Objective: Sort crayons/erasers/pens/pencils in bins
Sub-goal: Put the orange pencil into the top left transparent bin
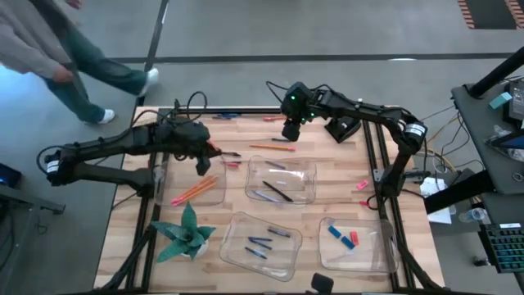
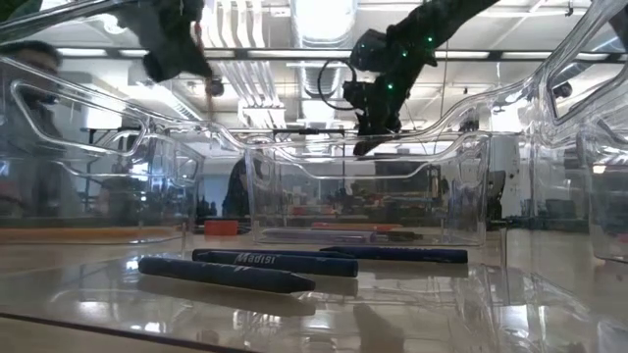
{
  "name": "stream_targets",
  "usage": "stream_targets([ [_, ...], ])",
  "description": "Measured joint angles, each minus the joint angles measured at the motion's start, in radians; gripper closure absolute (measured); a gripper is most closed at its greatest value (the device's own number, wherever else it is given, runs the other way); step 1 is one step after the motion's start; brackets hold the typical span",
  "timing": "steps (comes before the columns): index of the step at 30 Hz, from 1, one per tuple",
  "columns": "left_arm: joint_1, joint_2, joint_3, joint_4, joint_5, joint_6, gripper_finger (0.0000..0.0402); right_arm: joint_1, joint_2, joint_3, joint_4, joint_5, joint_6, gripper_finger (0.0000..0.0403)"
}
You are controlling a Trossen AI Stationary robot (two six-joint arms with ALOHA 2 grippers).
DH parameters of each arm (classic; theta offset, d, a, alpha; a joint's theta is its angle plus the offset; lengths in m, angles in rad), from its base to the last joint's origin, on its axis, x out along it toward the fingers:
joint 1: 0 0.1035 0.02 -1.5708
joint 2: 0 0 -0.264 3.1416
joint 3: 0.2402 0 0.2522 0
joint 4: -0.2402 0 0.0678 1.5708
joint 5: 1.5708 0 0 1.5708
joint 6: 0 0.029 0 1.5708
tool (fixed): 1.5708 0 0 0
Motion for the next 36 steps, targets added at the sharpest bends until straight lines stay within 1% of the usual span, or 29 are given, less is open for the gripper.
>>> stream_targets([
  [3,0.000,-0.001,0.001,0.094,0.001,0.062,0.0393,0.002,0.000,-0.002,0.016,-0.003,-0.001,0.0266],
  [4,0.000,0.000,0.002,0.107,0.008,0.076,0.0393,0.002,0.000,-0.002,0.018,-0.003,-0.001,0.0266],
  [6,0.000,-0.001,0.016,0.082,0.031,0.083,0.0393,0.003,0.000,-0.002,0.016,-0.002,0.001,0.0265],
  [9,0.000,-0.007,0.073,-0.048,0.044,0.077,0.0393,0.003,0.001,-0.002,0.002,-0.002,0.001,0.0264],
  [13,0.000,-0.023,0.154,-0.253,0.062,-0.005,0.0393,0.003,0.005,-0.004,-0.006,-0.002,-0.001,0.0268],
  [16,0.000,-0.030,0.174,-0.401,0.065,-0.076,0.0393,0.003,0.005,-0.004,-0.004,-0.002,0.000,0.0270],
  [20,0.000,-0.016,0.150,-0.562,0.064,-0.161,0.0393,0.003,0.005,-0.004,-0.004,-0.001,0.000,0.0270],
  [22,0.000,0.001,0.131,-0.597,0.064,-0.184,0.0393,0.003,0.005,-0.004,-0.003,-0.002,-0.001,0.0271],
  [29,0.000,0.082,0.076,-0.640,0.071,-0.187,0.0393,0.003,0.005,-0.007,-0.003,-0.002,0.001,0.0268],
  [36,-0.004,0.211,0.034,-0.638,0.071,-0.160,0.0393,0.003,0.005,-0.009,-0.003,-0.002,0.002,0.0272],
])
